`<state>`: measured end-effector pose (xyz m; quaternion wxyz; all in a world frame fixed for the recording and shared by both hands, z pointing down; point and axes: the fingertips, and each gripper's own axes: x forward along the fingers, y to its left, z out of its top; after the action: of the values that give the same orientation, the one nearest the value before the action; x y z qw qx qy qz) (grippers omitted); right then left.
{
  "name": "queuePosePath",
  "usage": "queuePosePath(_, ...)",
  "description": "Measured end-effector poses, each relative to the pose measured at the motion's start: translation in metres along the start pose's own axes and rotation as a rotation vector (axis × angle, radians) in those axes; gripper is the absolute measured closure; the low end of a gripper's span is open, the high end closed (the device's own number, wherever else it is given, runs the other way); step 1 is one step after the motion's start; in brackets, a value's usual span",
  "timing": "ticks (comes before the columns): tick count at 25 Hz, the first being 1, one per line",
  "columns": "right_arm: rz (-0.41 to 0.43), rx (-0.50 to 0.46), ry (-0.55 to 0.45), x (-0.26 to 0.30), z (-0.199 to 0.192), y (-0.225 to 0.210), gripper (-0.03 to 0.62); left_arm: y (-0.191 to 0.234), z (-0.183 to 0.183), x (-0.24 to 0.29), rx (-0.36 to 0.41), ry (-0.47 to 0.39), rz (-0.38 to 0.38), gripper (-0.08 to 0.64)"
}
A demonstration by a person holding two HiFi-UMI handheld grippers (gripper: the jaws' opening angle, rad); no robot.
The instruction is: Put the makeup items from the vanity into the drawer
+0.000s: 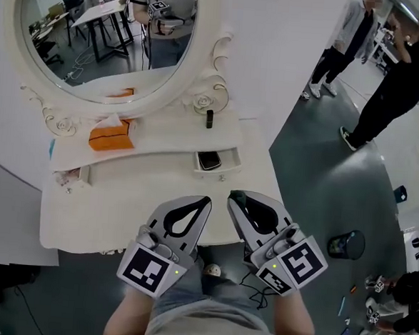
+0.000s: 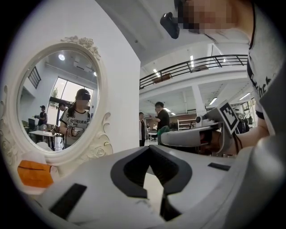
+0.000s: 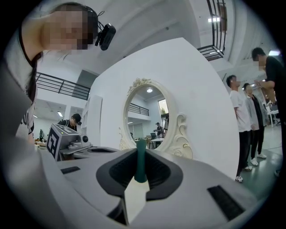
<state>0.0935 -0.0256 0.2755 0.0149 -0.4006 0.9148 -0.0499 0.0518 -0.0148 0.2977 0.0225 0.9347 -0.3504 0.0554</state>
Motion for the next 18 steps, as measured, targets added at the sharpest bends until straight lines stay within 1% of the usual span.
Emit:
queuePosePath(9,-0.03,-0.006,0.022,0.011,-0.004,-0.026,0.529,0.007,0.0,0.022,-0.005,0.002,-0.038,0.543)
queuePosePath(18,-0.034,-0.002,0.056,0.048,-0.011,-0.058,0.529,0.035,-0.004,0.05,-0.025,0.018,-0.051,0.545)
